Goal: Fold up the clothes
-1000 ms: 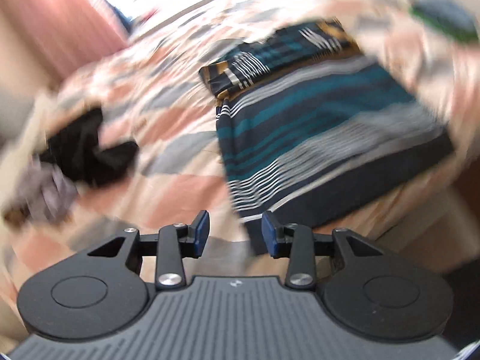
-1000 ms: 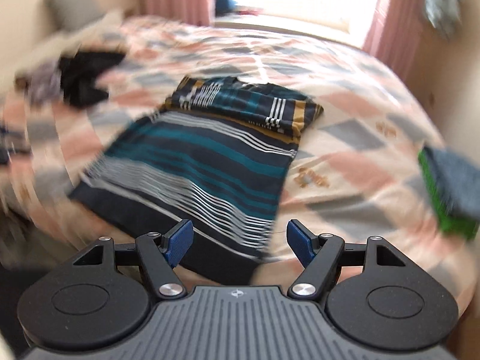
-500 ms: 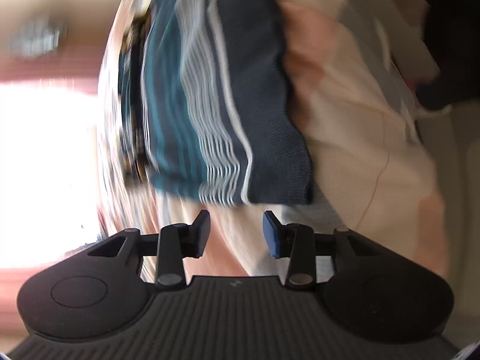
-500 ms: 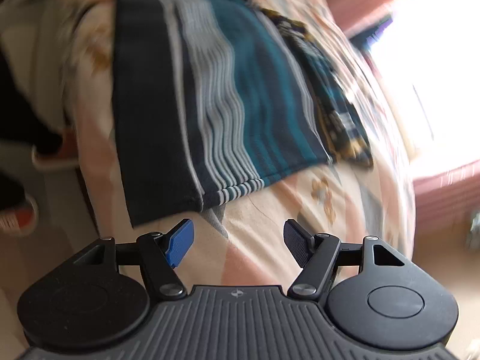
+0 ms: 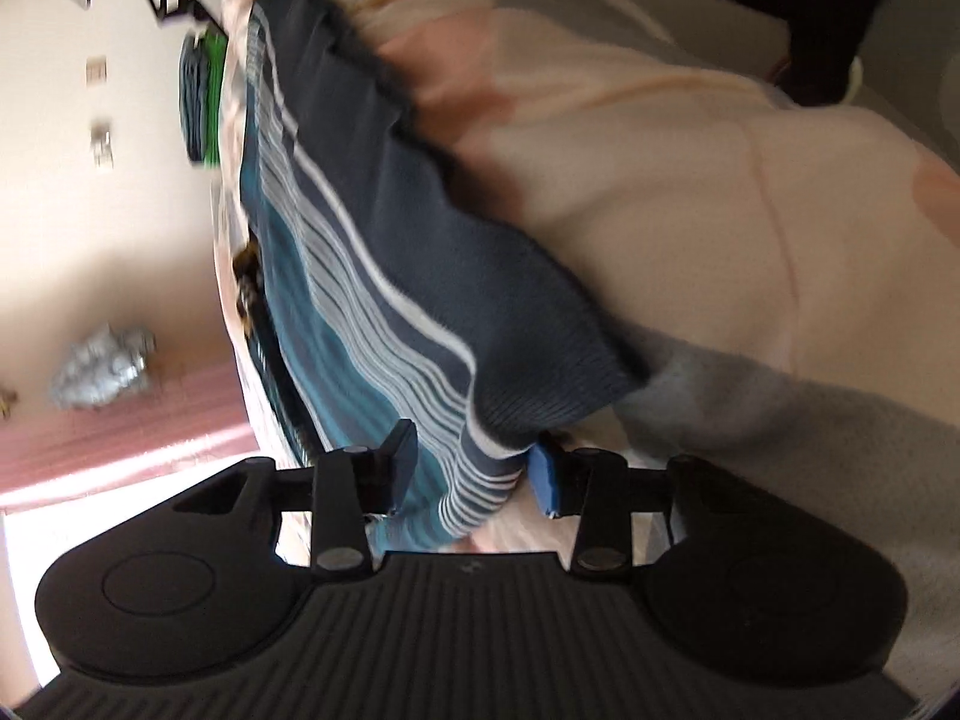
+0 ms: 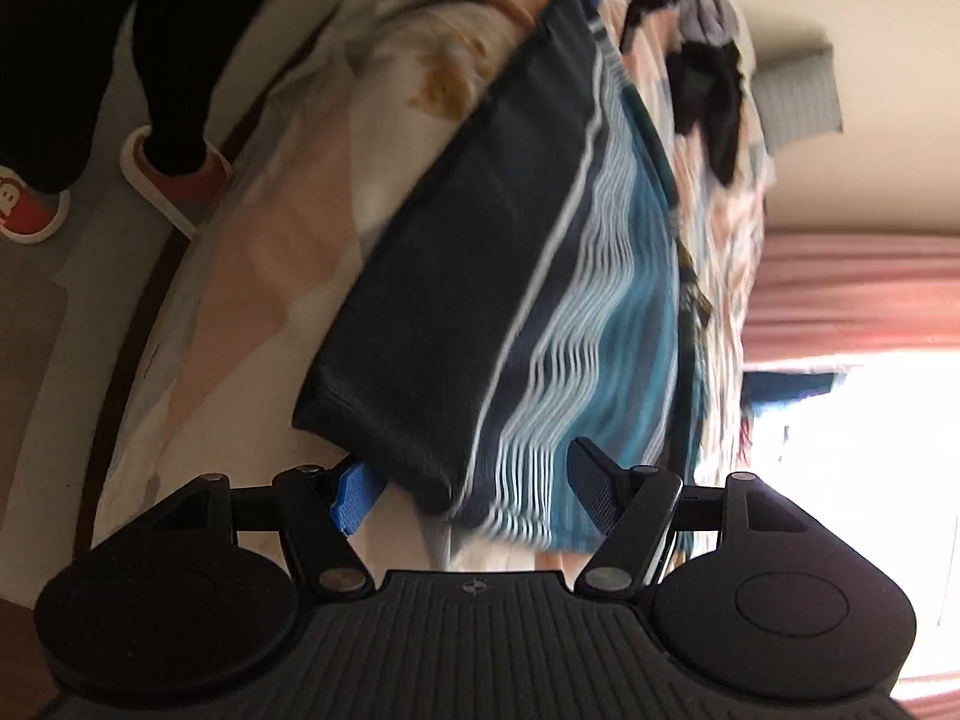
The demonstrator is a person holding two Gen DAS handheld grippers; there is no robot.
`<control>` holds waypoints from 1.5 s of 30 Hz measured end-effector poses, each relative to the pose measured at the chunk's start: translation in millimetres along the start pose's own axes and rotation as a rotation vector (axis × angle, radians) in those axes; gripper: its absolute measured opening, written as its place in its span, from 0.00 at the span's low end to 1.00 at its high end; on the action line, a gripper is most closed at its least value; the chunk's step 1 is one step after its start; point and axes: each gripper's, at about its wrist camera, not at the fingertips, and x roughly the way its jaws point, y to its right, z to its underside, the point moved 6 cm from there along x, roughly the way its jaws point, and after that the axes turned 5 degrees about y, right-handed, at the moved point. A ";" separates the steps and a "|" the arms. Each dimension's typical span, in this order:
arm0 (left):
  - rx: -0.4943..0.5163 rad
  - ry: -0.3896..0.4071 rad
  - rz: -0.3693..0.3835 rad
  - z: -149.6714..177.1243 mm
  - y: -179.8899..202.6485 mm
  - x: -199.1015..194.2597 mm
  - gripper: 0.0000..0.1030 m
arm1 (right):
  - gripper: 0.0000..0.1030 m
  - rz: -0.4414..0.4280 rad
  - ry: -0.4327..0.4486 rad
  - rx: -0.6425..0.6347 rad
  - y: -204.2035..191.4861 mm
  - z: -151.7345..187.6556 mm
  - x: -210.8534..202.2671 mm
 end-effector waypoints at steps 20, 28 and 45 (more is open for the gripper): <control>-0.303 0.110 0.281 3.4 -46.7 -14.2 0.12 | 0.21 -0.407 -0.012 0.455 73.6 14.8 3.5; -1.294 -0.128 0.526 112.6 -163.2 54.9 0.09 | 0.11 -0.575 -0.102 1.423 208.8 115.5 62.1; -2.211 -0.279 0.366 220.3 -140.6 125.5 0.05 | 0.07 -0.206 -0.250 1.952 221.7 174.9 121.4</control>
